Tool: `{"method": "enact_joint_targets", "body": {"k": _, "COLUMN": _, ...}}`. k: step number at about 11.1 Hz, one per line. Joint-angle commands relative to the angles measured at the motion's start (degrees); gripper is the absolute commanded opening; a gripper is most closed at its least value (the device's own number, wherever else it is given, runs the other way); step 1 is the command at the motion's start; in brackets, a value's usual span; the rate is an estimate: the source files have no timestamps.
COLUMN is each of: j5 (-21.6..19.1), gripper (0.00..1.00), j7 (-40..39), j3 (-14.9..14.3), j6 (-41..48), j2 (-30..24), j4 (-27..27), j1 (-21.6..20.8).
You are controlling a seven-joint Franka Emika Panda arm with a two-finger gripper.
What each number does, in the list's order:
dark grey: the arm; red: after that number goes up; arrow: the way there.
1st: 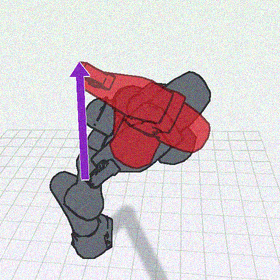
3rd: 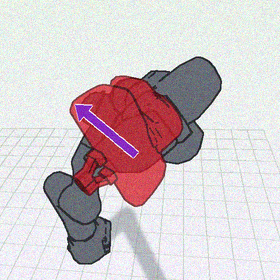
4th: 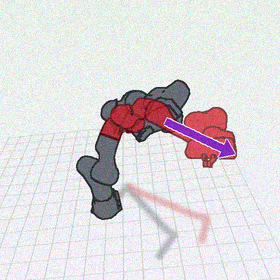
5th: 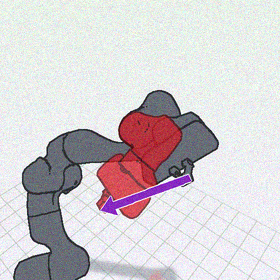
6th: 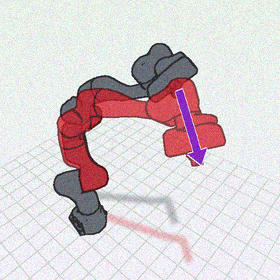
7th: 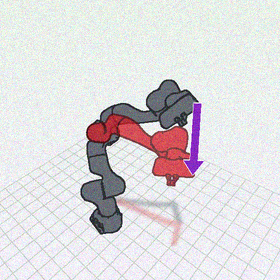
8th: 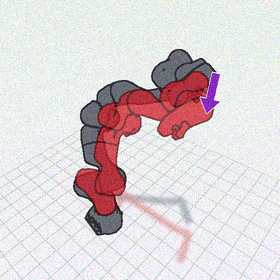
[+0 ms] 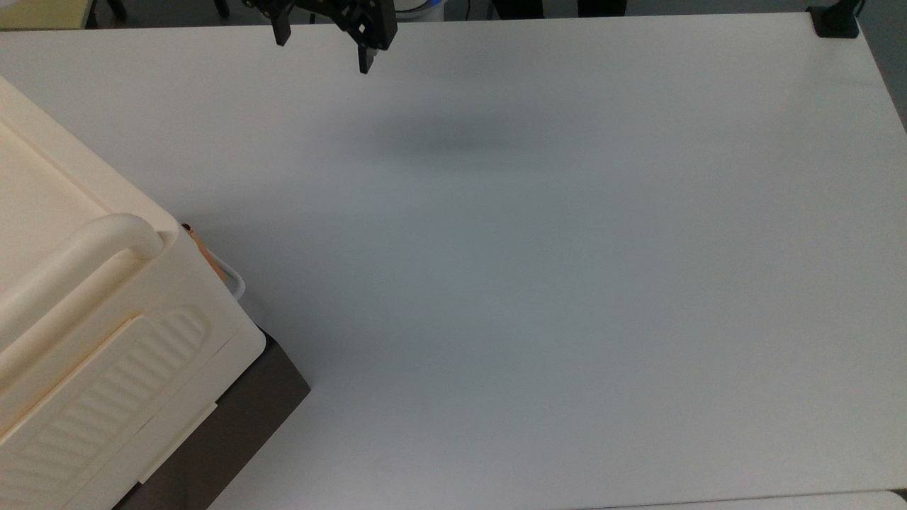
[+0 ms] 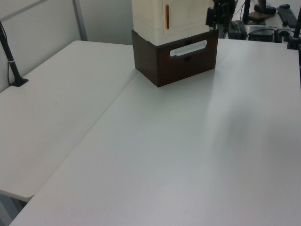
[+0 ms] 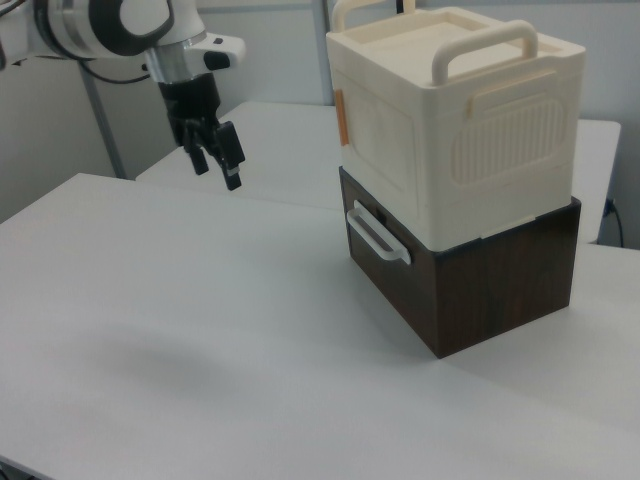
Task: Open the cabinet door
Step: 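Move the open gripper toward the cream cabinet's door handle edge, then lower the gripper onto the orange handle strip and close it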
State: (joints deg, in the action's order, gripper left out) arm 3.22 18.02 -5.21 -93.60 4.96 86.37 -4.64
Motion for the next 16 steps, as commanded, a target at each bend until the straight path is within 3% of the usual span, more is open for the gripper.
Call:
{"method": "enact_joint_targets", "body": {"k": 1, "j5": 0.8, "gripper": 1.0, "j7": 6.7, "j3": -0.6, "j6": -3.1, "j2": 6.2, "j4": -9.3, "j1": 0.0}}
{"method": "enact_joint_targets", "body": {"k": 4, "j5": 4.5, "gripper": 1.0, "j7": 12.1, "j3": -0.7, "j6": -14.8, "j2": 10.7, "j4": -12.3, "j1": 0.2}}
{"method": "enact_joint_targets", "body": {"k": 6, "j5": 5.4, "gripper": 1.0, "j7": 14.2, "j3": -3.1, "j6": -18.7, "j2": 14.9, "j4": -17.0, "j1": 0.1}}
{"method": "enact_joint_targets", "body": {"k": 8, "j5": 5.4, "gripper": 1.0, "j7": 15.5, "j3": -4.8, "j6": -25.3, "j2": 16.0, "j4": -17.1, "j1": 0.2}}
{"method": "enact_joint_targets", "body": {"k": 13, "j5": 7.3, "gripper": 0.97, "j7": 19.0, "j3": -5.3, "j6": -36.3, "j2": 19.0, "j4": -17.2, "j1": 0.8}}
{"method": "enact_joint_targets", "body": {"k": 15, "j5": 7.3, "gripper": 0.92, "j7": 19.0, "j3": -5.3, "j6": -37.8, "j2": 19.0, "j4": -17.2, "j1": 0.6}}
{"method": "enact_joint_targets", "body": {"k": 16, "j5": 8.1, "gripper": 0.84, "j7": 18.9, "j3": -5.3, "j6": -39.5, "j2": 19.0, "j4": -17.1, "j1": 0.6}}
